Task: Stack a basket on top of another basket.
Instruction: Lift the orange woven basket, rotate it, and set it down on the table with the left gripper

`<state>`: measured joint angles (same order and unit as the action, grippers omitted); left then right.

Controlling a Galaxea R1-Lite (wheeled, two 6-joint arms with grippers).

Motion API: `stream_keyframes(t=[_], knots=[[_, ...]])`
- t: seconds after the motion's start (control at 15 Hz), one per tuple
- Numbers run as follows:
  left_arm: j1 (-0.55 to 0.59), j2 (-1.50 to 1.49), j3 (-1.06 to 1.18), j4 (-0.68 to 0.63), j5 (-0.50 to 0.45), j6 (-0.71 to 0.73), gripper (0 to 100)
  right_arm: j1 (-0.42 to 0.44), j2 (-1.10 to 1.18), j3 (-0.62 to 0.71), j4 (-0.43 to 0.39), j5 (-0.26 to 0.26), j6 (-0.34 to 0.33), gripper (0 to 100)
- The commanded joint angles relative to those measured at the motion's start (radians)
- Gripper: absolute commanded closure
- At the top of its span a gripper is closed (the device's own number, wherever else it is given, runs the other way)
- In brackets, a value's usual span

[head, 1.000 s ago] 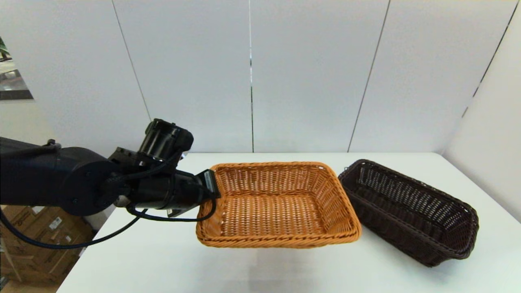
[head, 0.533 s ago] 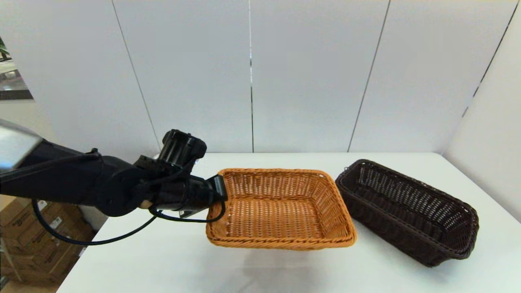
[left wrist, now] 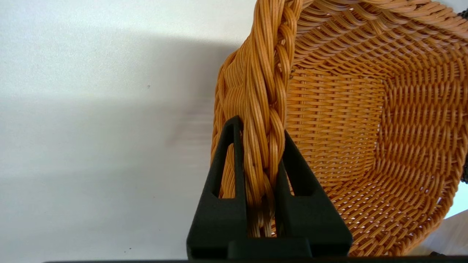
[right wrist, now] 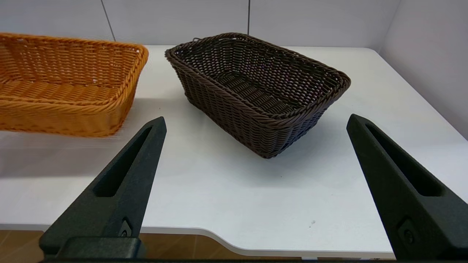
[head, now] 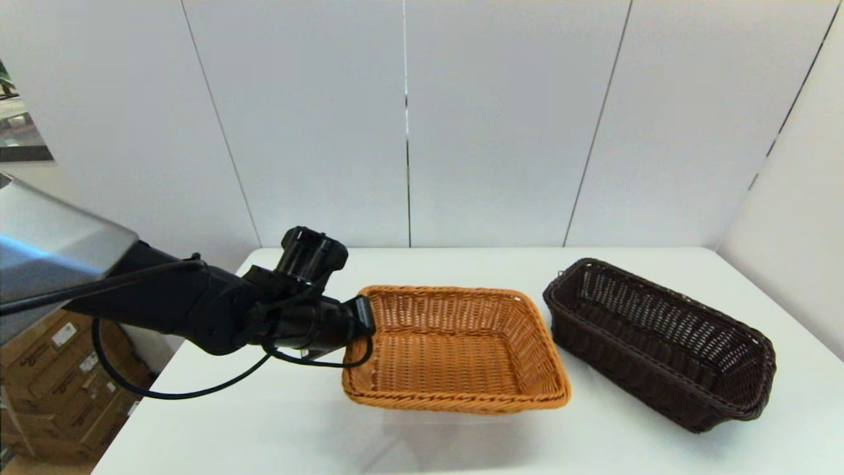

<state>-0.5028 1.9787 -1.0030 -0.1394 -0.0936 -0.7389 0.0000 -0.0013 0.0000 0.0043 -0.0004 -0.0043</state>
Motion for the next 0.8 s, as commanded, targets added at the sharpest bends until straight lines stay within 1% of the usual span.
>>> stream_keyframes(t=[0.07, 0.27, 0.8], knots=[[0.000, 0.025, -0.002, -0.002, -0.001, -0.007, 100, 0.000, 0.001, 0.000, 0.000, 0.000, 0.000, 0], [0.000, 0.032, 0.000, -0.029, -0.003, -0.007, 100, 0.000, 0.000, 0.000, 0.000, 0.000, 0.000, 0], [0.001, 0.063, 0.000, -0.045, -0.001, -0.008, 100, 0.000, 0.001, 0.000, 0.000, 0.000, 0.000, 0]])
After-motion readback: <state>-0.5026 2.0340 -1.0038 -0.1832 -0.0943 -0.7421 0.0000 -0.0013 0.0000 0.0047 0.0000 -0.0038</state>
